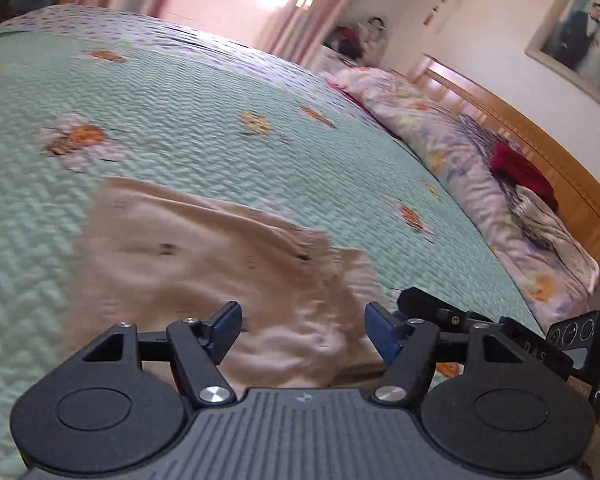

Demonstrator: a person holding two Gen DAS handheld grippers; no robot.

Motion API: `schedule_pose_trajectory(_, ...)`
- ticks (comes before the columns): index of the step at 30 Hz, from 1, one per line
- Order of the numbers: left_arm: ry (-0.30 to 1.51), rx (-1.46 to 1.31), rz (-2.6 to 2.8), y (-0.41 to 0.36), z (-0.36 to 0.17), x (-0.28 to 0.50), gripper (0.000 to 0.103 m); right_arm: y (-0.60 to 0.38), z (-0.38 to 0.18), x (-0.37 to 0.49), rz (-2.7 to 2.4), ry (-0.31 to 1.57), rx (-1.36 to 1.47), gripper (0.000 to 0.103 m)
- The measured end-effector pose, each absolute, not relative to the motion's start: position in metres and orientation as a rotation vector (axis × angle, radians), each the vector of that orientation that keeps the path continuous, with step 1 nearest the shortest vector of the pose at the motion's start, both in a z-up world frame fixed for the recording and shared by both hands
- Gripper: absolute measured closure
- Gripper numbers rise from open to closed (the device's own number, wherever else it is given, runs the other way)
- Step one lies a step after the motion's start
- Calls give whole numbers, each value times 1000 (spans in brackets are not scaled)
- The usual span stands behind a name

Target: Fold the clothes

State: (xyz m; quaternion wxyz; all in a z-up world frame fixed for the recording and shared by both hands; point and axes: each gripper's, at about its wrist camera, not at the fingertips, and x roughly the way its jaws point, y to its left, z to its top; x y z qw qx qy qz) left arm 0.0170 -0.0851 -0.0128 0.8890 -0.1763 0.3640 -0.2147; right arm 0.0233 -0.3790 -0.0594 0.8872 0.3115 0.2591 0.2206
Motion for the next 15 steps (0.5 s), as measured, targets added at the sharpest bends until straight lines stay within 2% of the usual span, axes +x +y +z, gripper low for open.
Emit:
schedule_pose_trajectory(5,761,-467,-379,-35,-23,21,29,-364,-64,50,421,610,622,24)
schedule_pose_trajectory(10,790,-464,-487,-34,-36,23,29,-344,-67,68,407,649,555,28)
schedule_pose_trajectory(13,807,-389,-532,-43,-41,18,25,-334,-69,65,387,654,494,39)
schedule_pose_trajectory(14,815,-363,-545,-46,-43,17,25,-331,-68,62,393,648,480,50)
schedule_pose_trajectory(15,826,-348,-556,-49,-45,16,25,-330,-69,60,392,642,467,56)
